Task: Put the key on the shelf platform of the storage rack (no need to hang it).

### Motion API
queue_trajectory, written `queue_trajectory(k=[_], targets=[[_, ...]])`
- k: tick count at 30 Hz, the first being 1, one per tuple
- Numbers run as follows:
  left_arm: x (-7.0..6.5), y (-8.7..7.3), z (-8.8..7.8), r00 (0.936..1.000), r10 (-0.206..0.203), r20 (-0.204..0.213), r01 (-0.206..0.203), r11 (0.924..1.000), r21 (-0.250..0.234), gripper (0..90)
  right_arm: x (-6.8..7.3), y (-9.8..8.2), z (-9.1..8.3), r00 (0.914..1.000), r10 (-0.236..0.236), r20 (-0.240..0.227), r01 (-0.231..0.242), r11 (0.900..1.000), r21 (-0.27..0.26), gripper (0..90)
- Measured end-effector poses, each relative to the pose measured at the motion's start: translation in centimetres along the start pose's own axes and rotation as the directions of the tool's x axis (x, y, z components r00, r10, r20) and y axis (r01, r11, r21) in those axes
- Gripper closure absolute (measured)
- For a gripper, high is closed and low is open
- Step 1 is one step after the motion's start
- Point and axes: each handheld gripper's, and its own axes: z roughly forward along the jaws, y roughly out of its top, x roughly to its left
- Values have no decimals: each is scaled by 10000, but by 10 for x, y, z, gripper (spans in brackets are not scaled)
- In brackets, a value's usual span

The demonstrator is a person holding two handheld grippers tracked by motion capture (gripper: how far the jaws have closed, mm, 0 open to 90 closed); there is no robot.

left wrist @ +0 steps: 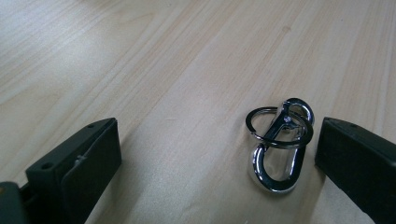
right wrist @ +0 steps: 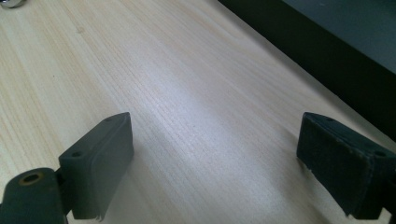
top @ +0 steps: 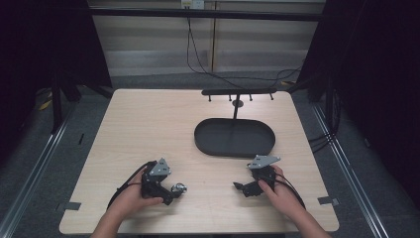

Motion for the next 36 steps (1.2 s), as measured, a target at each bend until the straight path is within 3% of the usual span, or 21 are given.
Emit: queue_trajectory(k=[8,10,16,17,18,25,27,28,30,36], targets=[[1,1,-5,9997,-255,45,255,9996,151,45,0,0,0,10000,-3,2,3,10000,-2,106],[1,6,-8,9999,-167,19,166,9979,625,152,0,0,0,10000,-5,0,5,10000,-3,106],[-1,10,-11,9991,-355,236,328,9937,1074,173,0,0,0,10000,-6,2,6,10000,-5,106],[1,13,-13,9995,-103,284,59,9883,1524,173,0,0,0,10000,-6,2,6,10000,-5,106],[2,15,-16,9991,-105,405,33,9845,1752,187,0,0,0,10000,-5,2,5,10000,-1,106],[3,14,-15,9986,-384,367,317,9853,1680,195,0,0,0,10000,-7,7,7,10000,-5,106],[5,15,-16,9994,-19,354,-51,9804,1968,195,0,0,0,10000,-9,6,9,10000,-6,106],[3,15,-15,9996,-157,234,110,9822,1873,196,0,0,0,10000,3,5,-3,10000,-2,106],[3,16,-17,9999,43,118,-66,9800,1991,199,0,0,0,10000,-9,5,9,10000,-6,106],[4,16,-19,9997,-65,215,23,9815,1915,200,0,0,0,10000,-2,5,2,10000,-2,106]])
